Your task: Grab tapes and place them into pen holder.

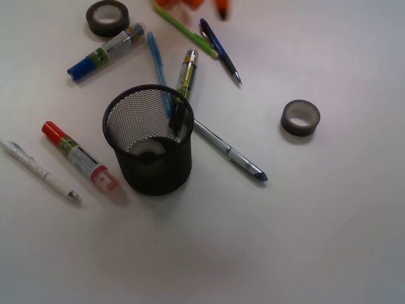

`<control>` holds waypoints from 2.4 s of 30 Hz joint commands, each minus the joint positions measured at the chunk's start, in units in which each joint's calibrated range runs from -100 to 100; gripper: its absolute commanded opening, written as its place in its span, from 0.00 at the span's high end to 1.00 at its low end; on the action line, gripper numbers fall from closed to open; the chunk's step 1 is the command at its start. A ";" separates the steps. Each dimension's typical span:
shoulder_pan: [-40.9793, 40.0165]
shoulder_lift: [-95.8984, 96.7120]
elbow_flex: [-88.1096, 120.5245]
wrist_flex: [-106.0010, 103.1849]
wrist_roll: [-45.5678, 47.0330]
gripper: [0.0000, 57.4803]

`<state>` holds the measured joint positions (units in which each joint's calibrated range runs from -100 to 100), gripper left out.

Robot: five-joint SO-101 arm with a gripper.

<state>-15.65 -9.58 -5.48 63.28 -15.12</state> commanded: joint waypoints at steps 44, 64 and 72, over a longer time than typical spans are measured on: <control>-17.29 83.66 -81.39 32.43 -21.34 1.00; -2.56 44.30 -74.77 36.37 -2.25 0.99; 12.70 38.44 -66.17 28.93 3.86 0.99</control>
<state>-9.21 32.75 -71.97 96.89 -13.89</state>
